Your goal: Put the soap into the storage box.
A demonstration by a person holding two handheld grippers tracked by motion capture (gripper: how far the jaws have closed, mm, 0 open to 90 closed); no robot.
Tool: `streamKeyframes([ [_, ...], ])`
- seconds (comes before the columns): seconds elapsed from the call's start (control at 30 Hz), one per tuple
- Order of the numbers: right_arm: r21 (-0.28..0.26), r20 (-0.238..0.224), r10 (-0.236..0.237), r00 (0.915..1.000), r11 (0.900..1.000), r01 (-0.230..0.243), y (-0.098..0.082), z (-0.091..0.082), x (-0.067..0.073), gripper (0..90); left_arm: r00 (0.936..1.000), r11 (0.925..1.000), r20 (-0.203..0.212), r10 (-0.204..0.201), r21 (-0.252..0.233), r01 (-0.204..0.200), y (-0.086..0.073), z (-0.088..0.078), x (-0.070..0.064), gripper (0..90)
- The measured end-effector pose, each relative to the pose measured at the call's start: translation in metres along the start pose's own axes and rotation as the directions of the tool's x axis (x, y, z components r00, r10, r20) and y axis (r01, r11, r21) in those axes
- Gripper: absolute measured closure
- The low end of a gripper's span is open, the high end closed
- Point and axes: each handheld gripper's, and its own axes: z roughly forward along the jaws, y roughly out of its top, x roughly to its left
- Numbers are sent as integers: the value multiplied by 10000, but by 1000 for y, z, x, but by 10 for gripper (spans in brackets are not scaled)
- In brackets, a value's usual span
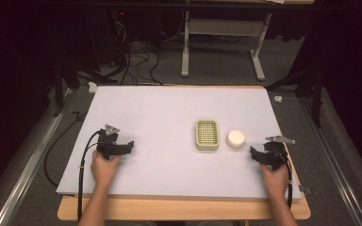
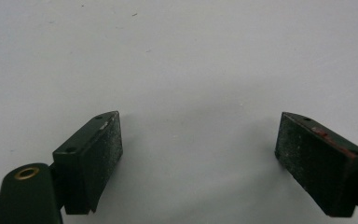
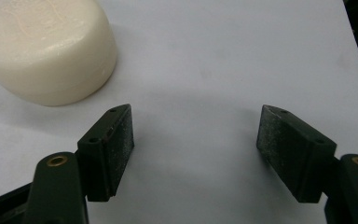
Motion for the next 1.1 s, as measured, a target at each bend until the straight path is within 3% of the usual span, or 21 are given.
streamKeyframes([
  [1.1, -49, 55, -69, 10000, 10000, 69, -1, 0, 1, 292, 10000, 10000, 31, -29, 18, 29, 0, 0, 0, 153],
])
